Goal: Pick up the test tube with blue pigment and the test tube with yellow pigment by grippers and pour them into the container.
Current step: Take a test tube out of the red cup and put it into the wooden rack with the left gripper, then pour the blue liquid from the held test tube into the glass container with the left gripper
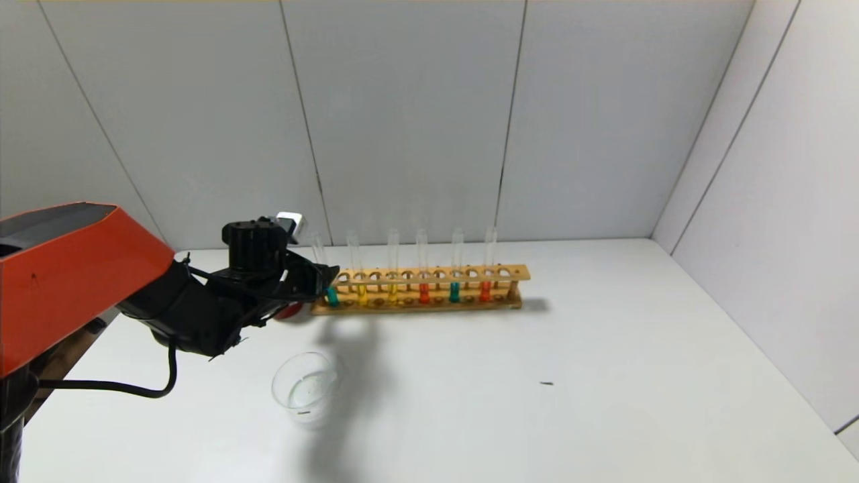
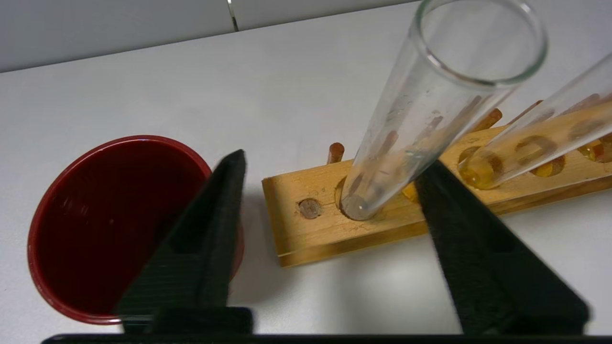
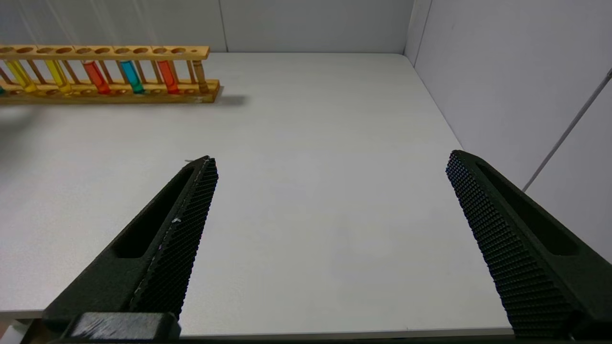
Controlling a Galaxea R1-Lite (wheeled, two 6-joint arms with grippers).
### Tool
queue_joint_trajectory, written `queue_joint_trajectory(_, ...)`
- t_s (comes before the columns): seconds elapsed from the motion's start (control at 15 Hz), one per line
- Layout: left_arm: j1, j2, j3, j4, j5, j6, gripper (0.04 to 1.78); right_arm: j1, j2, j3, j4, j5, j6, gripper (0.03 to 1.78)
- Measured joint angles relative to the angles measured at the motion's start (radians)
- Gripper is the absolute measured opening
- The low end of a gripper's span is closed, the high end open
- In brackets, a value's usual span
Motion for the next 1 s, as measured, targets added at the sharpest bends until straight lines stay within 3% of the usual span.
queue_joint_trajectory(0.2, -0.004, 0.007, -0.015, 0.011, 0.0, 0.003, 0.56, 0.0, 0.0, 0.0, 0.0, 0.0, 0.0, 1.75)
queue_joint_trajectory(0.33, -0.009, 0.007, -0.028, 0.015, -0.001, 0.004, 0.33, 0.0, 0.0, 0.0, 0.0, 0.0, 0.0, 1.75)
queue_joint_trajectory(0.73, -0.016, -0.064, -0.033, 0.072, 0.005, 0.013, 0.3, 0.0, 0.0, 0.0, 0.0, 0.0, 0.0, 1.75)
queue_joint_trajectory(1.0, -0.016, -0.208, -0.053, 0.19, 0.007, 0.024, 0.3, 0.0, 0.0, 0.0, 0.0, 0.0, 0.0, 1.75)
